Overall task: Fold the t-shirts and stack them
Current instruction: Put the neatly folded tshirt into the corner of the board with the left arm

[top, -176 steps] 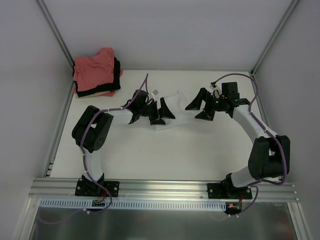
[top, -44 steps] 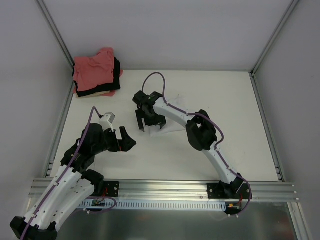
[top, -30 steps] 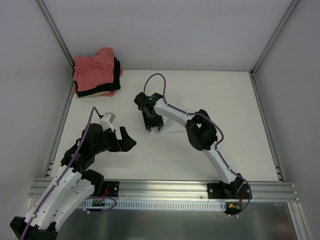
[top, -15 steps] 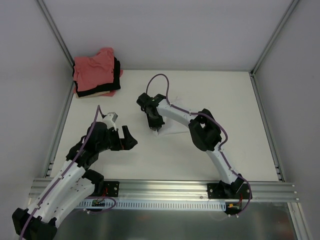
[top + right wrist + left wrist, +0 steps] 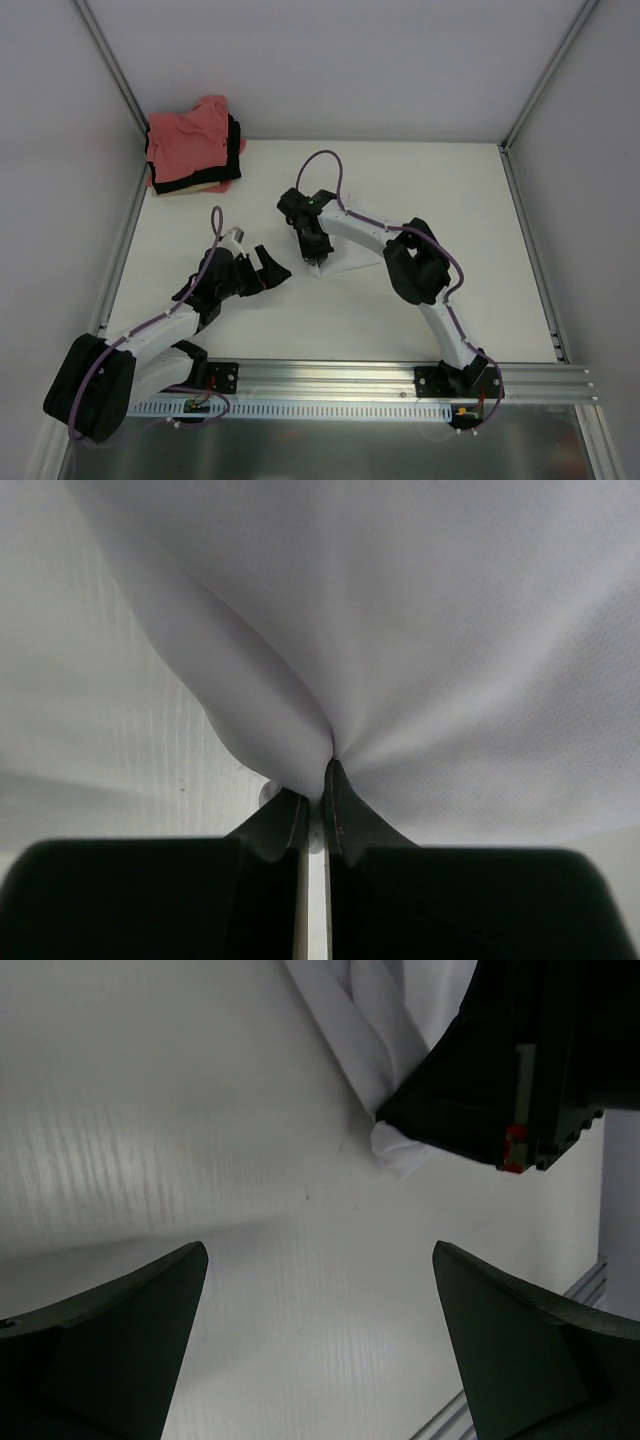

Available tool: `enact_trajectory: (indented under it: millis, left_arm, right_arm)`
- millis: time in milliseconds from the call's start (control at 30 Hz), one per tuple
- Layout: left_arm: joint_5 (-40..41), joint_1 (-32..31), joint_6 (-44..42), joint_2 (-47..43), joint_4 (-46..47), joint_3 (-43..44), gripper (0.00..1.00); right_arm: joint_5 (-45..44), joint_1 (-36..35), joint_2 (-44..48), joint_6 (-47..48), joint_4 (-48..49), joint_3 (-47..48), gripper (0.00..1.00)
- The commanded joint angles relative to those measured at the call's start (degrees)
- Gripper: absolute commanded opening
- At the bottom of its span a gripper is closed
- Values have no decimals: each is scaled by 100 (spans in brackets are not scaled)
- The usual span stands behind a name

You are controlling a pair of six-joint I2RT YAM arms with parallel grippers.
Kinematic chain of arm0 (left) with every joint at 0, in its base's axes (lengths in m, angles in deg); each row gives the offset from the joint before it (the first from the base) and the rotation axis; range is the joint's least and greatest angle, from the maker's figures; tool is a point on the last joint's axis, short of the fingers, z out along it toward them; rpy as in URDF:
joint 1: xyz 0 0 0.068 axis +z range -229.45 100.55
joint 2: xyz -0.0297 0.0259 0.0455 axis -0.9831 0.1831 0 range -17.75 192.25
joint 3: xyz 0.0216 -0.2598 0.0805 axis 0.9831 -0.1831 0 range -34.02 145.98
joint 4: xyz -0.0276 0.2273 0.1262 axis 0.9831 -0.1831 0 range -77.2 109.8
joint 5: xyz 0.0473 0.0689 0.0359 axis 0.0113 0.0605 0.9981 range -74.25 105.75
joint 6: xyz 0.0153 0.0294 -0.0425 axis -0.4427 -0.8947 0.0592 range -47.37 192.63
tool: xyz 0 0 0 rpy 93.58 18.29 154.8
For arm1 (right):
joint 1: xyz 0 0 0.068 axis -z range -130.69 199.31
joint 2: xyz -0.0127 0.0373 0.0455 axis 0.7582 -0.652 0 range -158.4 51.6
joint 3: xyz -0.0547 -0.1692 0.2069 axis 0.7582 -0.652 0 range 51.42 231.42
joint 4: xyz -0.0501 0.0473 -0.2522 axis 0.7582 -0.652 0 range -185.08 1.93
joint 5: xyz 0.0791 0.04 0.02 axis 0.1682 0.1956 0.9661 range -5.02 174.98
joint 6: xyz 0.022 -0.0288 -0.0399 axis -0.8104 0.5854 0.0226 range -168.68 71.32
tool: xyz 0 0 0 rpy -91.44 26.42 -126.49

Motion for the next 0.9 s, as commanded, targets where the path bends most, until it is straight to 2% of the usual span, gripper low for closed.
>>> enact_trajectory:
  millis: [0,67,333,867]
  left_arm:
    - [33,116,646,202,2113,-397,99]
    - [182,134,865,396,2861,-600,99]
    - [412,169,1358,1738,4101,-593,98]
    - [333,160,2747,4535,7581,31,99]
  right_arm:
    - [56,-34,519,-131,-42,-5,0]
    - [83,-34,554,-140,-42,-14,1]
    - [118,-60,844,-158,-51,-111,0]
    - [259,-96,1099,-219,72,-471,0]
